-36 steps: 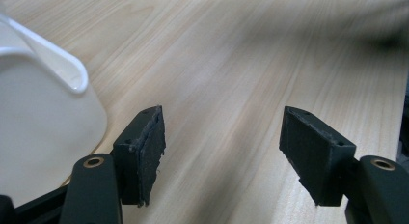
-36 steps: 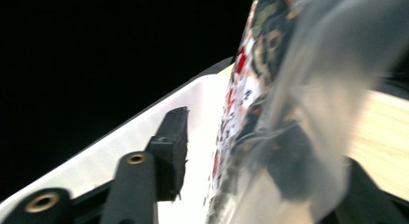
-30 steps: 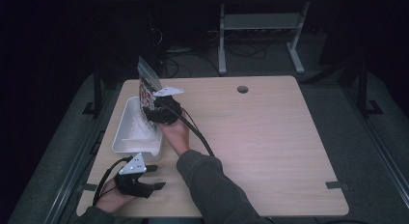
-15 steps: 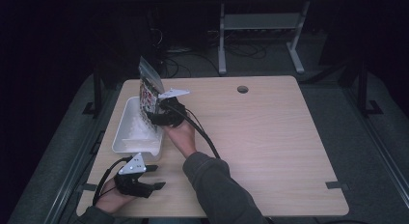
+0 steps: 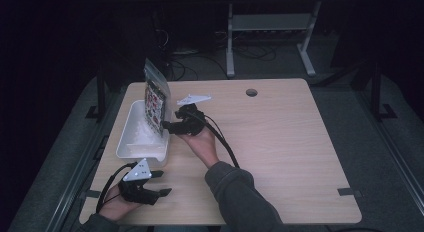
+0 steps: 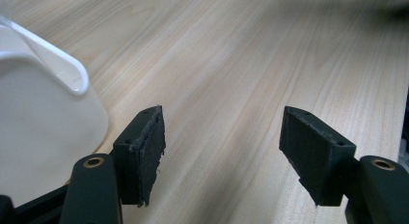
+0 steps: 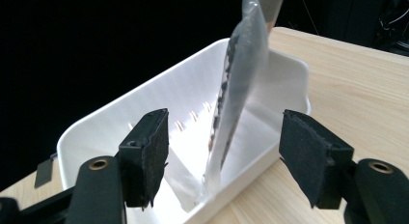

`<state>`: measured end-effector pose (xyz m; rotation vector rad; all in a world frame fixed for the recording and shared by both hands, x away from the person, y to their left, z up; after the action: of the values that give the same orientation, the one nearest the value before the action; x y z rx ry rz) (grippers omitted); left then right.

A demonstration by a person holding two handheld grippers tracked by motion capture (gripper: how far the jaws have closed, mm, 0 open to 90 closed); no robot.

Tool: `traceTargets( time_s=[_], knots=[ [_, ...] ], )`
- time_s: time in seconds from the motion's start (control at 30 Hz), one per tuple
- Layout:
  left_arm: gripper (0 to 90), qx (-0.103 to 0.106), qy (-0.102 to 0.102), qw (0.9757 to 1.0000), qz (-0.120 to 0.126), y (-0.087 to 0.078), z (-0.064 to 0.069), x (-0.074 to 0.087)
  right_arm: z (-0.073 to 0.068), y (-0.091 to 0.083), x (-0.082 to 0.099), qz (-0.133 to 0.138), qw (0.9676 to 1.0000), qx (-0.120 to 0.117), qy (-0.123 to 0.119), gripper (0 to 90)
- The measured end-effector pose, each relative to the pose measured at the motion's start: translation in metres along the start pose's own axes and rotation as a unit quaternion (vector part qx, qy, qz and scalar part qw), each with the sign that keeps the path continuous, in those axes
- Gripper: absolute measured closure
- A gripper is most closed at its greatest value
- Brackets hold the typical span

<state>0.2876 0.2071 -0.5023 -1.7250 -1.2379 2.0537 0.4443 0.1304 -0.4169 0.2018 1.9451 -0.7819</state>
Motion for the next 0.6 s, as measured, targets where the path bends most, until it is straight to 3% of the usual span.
traceTargets(
  time_s=[0.6],
  knots=[
    [32.0,0.002,-0.005,1.0000,-0.005,0.002,0.001,0.002,0.020,-0.043,0.020,-0.011,0.9997,-0.015,0.013,29.7]
  ],
)
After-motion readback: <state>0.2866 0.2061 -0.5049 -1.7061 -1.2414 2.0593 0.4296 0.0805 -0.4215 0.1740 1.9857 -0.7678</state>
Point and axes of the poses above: each handheld gripper's, and its own axes: y roughly forward along the jaws, x roughly out of its underside, z roughly to its right, the point moved 9 cm from there along y, roughly forward along the jaws, and after that the axes turned 3 degrees about y, right-handed, at the moved point
